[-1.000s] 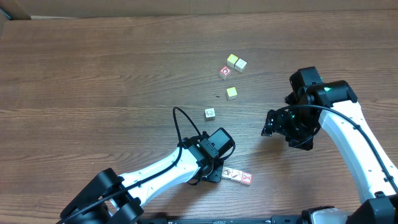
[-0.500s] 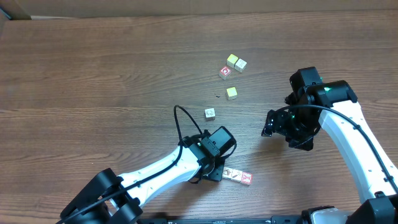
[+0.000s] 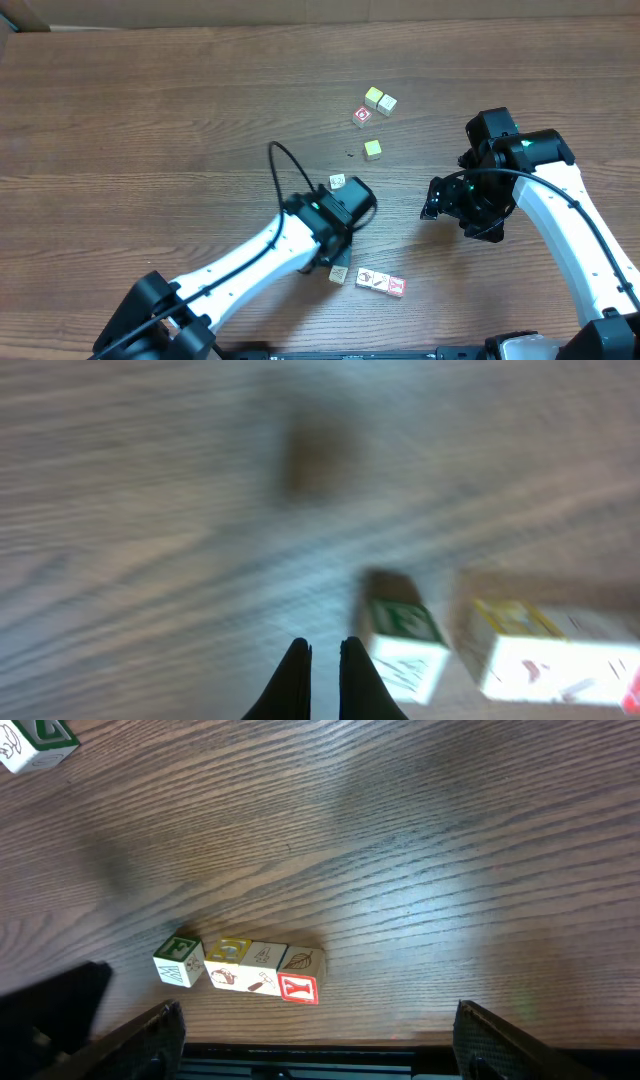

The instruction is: Flip 5 blocks

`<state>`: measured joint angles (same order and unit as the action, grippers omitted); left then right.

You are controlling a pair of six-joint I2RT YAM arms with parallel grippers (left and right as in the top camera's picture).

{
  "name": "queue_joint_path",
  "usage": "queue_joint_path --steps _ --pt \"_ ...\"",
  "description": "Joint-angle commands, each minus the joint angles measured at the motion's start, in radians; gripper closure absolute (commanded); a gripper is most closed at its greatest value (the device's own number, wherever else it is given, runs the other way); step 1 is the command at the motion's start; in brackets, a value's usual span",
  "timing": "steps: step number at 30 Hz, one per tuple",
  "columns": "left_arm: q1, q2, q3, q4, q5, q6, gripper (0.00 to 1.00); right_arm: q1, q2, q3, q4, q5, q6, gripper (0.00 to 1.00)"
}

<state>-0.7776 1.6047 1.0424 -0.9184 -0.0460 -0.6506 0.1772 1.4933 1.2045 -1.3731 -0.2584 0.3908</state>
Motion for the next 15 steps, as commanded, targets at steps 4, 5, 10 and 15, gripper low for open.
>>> queue_joint_path --steps 4,5,10,15 --pt "0.085 -0.012 -0.035 0.019 0.018 0.116 0.96 -0.003 -0.013 0.024 0.003 -0.005 -0.02 0.14" --pt "0.084 -0.01 -0.044 0.023 0.021 0.125 0.96 -0.003 -0.013 0.024 0.003 -0.005 -0.027 0.14" --pt "0.066 -0.006 -0.114 0.058 0.076 0.143 0.96 -0.003 -0.013 0.024 0.003 -0.005 -0.029 0.14" --pt "0.045 -0.006 -0.176 0.117 0.135 0.142 0.96 -0.003 -0.013 0.024 0.003 -0.005 -0.029 0.14"
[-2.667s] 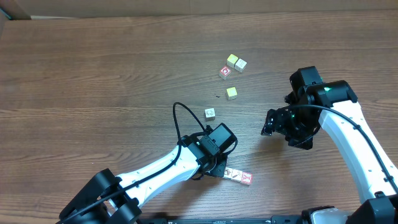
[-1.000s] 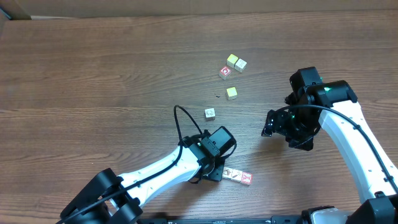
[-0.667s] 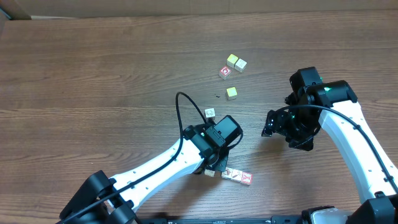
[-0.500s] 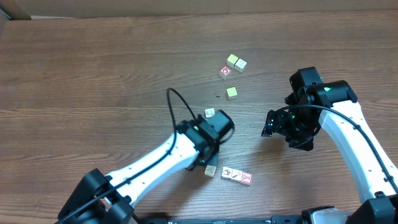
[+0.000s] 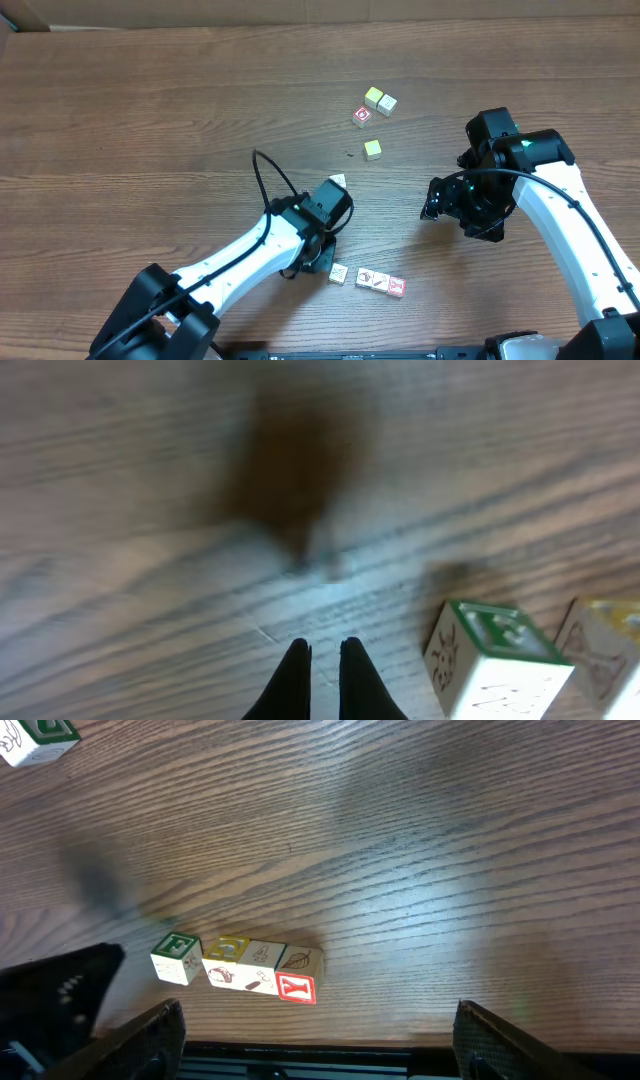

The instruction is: Flip 5 blocks

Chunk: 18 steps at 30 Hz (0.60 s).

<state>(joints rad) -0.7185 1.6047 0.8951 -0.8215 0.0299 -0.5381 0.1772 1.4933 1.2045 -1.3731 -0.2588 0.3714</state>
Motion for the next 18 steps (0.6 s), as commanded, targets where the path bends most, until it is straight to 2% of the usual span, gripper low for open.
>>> queue_joint_path --steps 1,8,18 --pt "-0.018 -0.006 -0.036 0.037 0.072 0.03 0.96 -0.003 -0.013 0.024 0.003 -0.005 -0.009 0.14" --pt "-0.052 -0.006 -0.046 0.106 0.111 0.013 0.96 -0.003 -0.013 0.024 0.002 -0.005 -0.005 0.14" --pt "-0.078 -0.006 -0.046 0.12 0.121 -0.017 0.96 -0.003 -0.013 0.024 0.002 -0.005 -0.005 0.14"
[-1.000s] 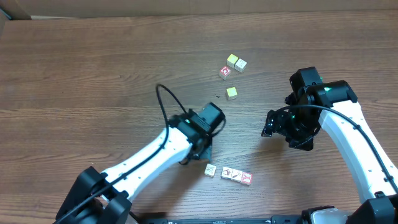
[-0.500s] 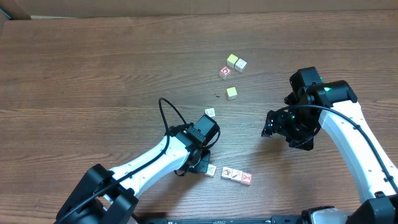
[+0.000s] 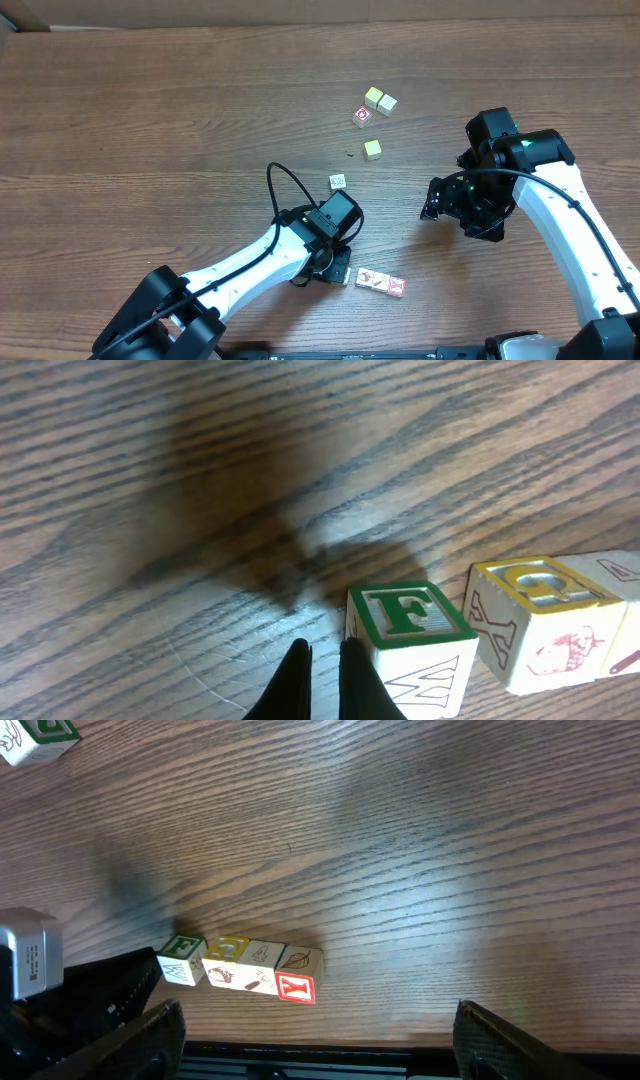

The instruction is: Flip 5 blocks

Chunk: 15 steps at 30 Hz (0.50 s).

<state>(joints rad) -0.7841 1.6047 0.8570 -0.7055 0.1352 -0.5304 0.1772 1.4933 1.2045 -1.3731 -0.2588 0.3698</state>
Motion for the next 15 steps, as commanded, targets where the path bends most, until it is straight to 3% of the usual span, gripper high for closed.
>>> queue_joint_path --steps 1,15 --pt "-0.016 -0.006 -0.008 0.005 0.016 -0.028 0.96 -0.003 -0.013 0.024 0.002 -0.005 -0.004 0.14" --pt "-0.023 -0.006 -0.008 0.066 0.015 -0.095 0.96 -0.003 -0.013 0.024 -0.002 -0.005 -0.004 0.14"
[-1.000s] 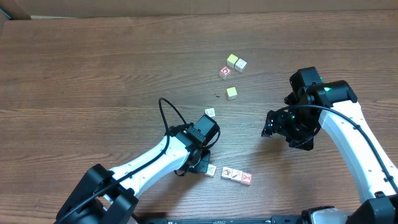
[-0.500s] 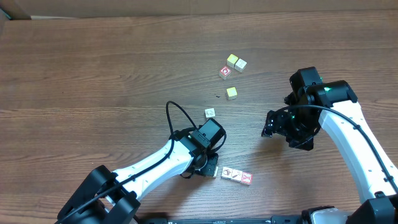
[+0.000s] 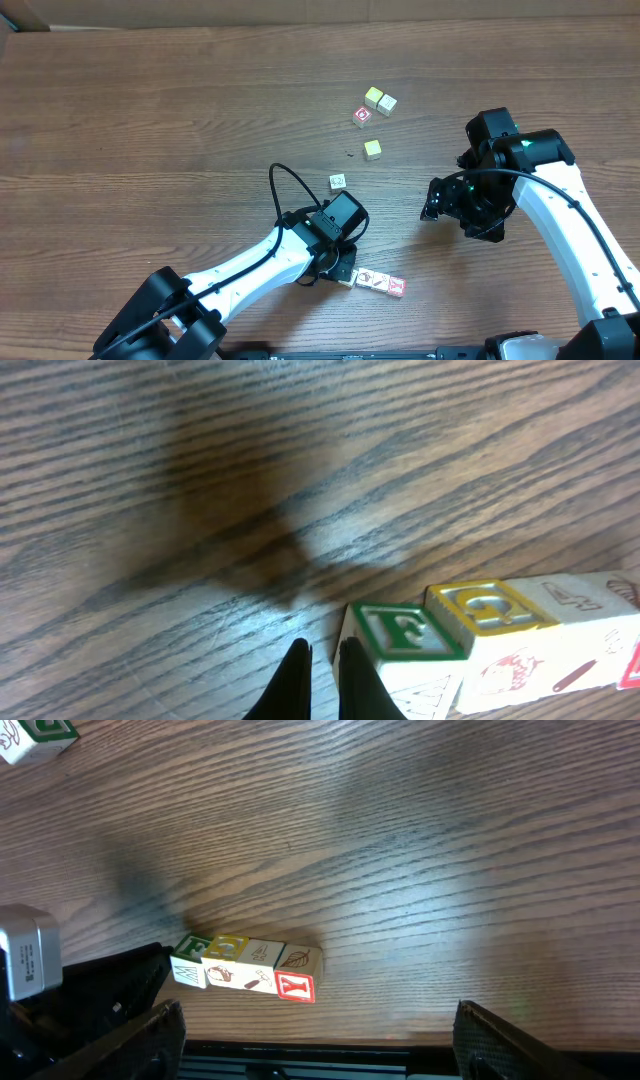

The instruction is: Flip 5 blocks

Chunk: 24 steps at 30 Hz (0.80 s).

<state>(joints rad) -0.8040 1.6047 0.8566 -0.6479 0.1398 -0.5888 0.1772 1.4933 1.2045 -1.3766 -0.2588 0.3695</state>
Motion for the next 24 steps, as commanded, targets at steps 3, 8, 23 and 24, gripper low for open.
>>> queue_joint_path --steps 3,8,23,24 --pt "-0.004 -0.006 -0.007 0.009 0.015 -0.048 0.96 -0.003 -0.013 0.024 0.001 -0.005 -0.004 0.14" --pt "-0.003 -0.006 -0.007 0.0 0.006 -0.072 0.96 -0.003 -0.013 0.024 0.001 -0.005 -0.004 0.14" --pt "0.051 -0.006 0.074 -0.005 -0.082 -0.055 0.88 -0.003 -0.013 0.024 -0.005 -0.005 -0.004 0.13" --pt "0.068 -0.006 0.096 -0.005 -0.085 -0.027 0.8 -0.003 -0.013 0.024 -0.005 -0.005 -0.004 0.13"
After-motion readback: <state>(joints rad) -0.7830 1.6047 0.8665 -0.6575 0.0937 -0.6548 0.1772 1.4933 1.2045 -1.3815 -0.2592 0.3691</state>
